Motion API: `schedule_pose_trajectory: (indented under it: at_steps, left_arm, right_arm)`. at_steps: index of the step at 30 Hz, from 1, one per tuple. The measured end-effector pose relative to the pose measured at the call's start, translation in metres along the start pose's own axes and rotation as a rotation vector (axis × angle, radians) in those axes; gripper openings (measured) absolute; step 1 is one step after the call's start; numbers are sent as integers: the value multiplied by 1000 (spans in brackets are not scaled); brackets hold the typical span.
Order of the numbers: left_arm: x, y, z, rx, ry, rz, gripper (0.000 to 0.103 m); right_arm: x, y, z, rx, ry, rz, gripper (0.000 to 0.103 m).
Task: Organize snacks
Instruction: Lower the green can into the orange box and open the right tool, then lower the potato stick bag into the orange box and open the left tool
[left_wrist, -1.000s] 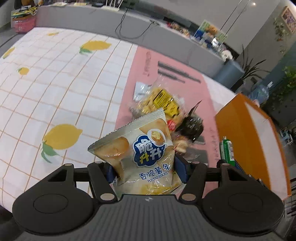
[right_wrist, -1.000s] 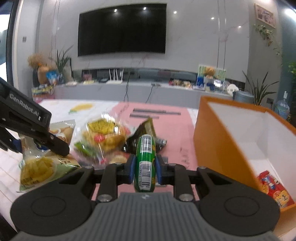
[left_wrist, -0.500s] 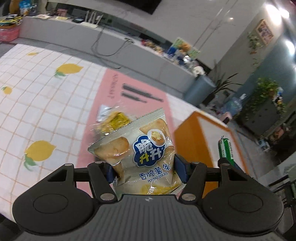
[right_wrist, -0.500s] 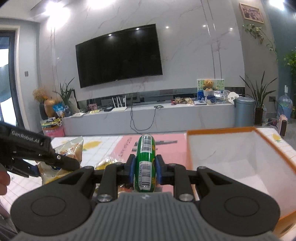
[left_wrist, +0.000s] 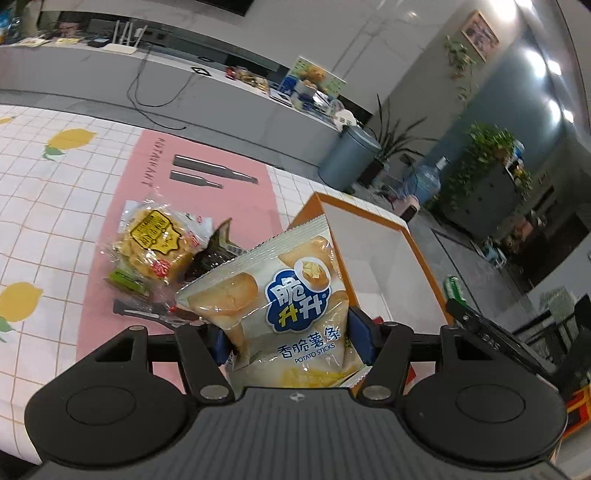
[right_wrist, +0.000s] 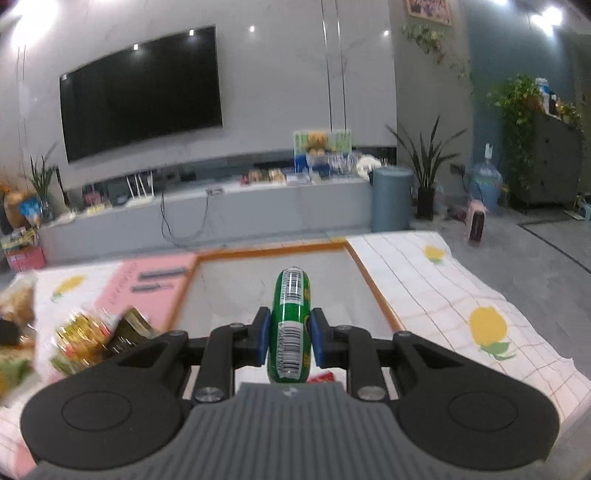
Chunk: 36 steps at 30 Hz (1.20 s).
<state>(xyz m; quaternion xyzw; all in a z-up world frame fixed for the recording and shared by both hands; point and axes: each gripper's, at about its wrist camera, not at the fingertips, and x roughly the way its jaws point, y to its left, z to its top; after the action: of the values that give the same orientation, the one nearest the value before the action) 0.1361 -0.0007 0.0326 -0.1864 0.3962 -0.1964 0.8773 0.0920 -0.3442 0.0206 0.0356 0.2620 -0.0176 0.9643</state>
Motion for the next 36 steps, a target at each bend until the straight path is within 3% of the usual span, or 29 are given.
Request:
schedule_pose_trajectory:
  at_steps: [4, 7, 15, 23, 24, 25, 31, 36]
  left_arm:
    - [2, -2, -5, 15, 0, 6, 71]
    - [2, -1, -9, 11, 12, 2, 71]
    - [2, 5, -10, -1, 20, 19, 71]
    - [0, 5, -11, -1, 21, 26, 71]
    - [0, 5, -10, 1, 21, 28, 71]
    - [0, 4, -10, 2, 21, 29, 71]
    - [-3, 1, -10, 12, 18, 25, 71]
    - [-5, -5, -11, 15, 19, 21, 71]
  right_arm:
    - [28, 7, -10, -166, 114, -125, 21]
    - [47, 2, -17, -178, 205, -174, 21]
    - [65, -5, -27, -253, 344, -273, 21]
    - [59, -1, -27, -268, 352, -290, 22]
    - [58, -1, -27, -262, 349, -289, 29]
    - [59, 2, -26, -261, 340, -292, 42]
    - [46, 8, -20, -220, 276, -218, 66]
    - [37, 10, -13, -181, 227, -187, 67]
